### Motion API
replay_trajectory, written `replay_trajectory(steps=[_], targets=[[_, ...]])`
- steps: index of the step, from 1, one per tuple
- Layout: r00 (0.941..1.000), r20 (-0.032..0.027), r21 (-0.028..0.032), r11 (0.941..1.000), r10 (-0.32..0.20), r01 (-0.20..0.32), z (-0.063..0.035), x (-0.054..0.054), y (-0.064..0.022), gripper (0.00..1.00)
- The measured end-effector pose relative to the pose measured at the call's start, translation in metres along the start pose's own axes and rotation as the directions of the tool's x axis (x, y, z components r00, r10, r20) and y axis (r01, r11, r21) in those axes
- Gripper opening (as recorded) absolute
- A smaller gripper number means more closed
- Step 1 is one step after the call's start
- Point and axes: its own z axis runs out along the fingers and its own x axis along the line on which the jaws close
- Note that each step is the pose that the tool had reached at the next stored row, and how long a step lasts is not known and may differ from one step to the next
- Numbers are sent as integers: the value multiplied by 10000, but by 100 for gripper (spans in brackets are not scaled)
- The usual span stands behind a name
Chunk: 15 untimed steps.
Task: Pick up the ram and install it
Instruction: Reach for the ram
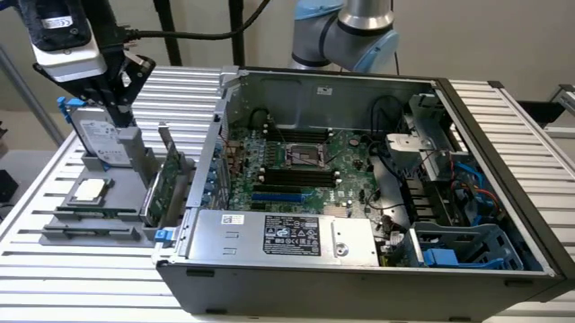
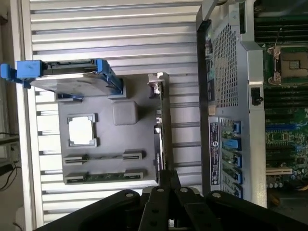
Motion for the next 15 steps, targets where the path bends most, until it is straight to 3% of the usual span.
replay_trajectory(steps=[15], targets=[[10000,-21,3,10000,1,-1,58,679,-100,0]])
